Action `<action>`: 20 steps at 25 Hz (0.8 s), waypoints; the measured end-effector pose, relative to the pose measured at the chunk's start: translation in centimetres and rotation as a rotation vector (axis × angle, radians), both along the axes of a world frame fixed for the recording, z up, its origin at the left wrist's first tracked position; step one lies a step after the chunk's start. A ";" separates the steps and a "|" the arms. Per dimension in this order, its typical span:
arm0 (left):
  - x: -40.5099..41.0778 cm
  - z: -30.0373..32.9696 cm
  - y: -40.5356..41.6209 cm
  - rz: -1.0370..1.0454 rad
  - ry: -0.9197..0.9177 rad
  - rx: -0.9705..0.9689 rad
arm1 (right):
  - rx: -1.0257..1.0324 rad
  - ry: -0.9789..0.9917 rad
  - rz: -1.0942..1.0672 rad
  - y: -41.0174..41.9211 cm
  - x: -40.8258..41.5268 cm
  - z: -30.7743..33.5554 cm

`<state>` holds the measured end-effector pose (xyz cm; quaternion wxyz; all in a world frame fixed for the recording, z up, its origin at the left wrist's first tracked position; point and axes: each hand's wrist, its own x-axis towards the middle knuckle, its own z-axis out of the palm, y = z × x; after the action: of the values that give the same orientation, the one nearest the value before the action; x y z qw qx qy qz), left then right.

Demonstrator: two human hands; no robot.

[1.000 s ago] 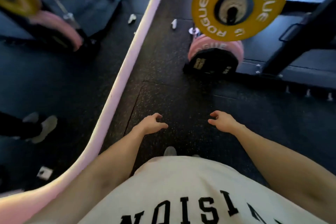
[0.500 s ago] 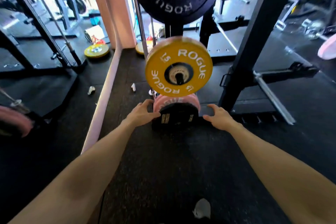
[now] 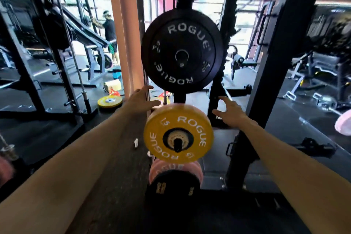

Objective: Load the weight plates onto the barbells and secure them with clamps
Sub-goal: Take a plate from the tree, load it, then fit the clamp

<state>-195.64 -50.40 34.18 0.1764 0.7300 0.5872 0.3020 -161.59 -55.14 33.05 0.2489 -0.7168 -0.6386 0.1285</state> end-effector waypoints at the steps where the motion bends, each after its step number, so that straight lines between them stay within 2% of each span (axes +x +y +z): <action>1: 0.4 1.6 0.7 0.006 -0.005 0.028 | 0.029 0.004 0.001 0.7 0.5 1.4; 10: 1.8 14.6 7.4 -0.001 -0.072 0.248 | 0.241 -0.024 0.052 9.8 2.8 12.9; 20: 0.9 19.0 23.1 0.021 0.043 0.294 | 0.352 0.001 -0.018 24.0 3.9 18.8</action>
<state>-194.76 -27.33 53.22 0.0519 0.7480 0.5480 0.3708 -157.71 -31.11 51.88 0.3722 -0.6678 -0.6445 0.0129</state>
